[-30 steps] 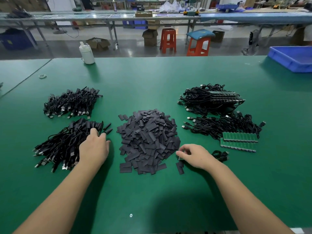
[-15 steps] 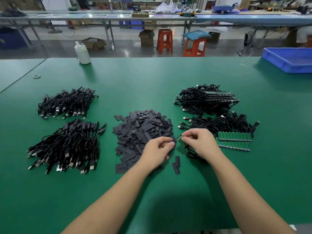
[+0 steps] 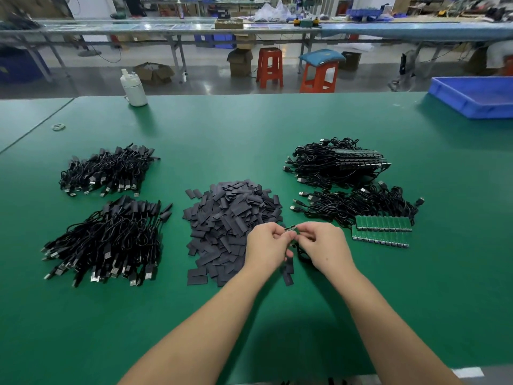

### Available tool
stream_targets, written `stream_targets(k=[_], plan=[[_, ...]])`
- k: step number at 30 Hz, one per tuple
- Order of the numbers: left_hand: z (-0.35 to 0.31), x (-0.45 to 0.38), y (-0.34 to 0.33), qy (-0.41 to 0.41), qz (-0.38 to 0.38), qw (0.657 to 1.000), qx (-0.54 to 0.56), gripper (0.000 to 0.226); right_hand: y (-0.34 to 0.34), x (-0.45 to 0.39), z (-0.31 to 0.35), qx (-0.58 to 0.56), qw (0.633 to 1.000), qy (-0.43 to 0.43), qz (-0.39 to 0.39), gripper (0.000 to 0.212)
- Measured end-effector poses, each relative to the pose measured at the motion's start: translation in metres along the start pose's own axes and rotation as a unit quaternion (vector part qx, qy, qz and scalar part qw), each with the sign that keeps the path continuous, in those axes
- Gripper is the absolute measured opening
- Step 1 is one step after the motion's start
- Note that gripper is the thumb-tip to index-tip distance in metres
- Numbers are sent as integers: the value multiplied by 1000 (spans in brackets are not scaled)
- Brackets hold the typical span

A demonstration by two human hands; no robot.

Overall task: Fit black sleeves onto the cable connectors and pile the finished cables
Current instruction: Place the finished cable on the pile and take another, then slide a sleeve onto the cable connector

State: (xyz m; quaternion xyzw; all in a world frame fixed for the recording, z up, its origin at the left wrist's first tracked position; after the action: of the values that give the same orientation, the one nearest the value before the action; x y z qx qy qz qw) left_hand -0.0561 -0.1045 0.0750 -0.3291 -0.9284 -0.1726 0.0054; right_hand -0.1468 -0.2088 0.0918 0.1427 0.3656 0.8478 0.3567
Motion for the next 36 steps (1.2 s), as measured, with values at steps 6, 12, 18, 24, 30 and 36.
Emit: stream_targets(k=[6,12,18,24,30,36], plan=[[-8,-1,-7,3,-37,999,-8,16,-2,6,0,26,997,15,-64,17],[-10,-1,-15,-22,-79,996,-19,20,7,6,-2,10,994,17,-108,23],[-3,-7,-5,-13,-30,996,84,15,47,-15,-20,-281,940,-55,-184,20],[-8,3,-1,-24,134,971,196,8,81,-41,-27,-453,861,-60,-224,19],[-26,15,-5,2,198,934,298,6,82,-54,-37,-168,961,-31,-218,20],[-36,18,-6,-1,226,921,318,3,41,-50,-37,16,999,1,30,20]])
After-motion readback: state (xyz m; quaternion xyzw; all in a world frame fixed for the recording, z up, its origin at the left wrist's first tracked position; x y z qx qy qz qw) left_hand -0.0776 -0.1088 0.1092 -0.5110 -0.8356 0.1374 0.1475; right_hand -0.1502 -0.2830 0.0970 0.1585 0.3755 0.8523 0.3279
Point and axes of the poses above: each hand's wrist, its own x-axis away from the middle knuckle, its own y-axis out of the back of the hand, z = x × y, the point moved 2 cm from there along -x, towards the middle knuckle, and after that the axes turned 3 degrees about -y, right-handed, at the moved point
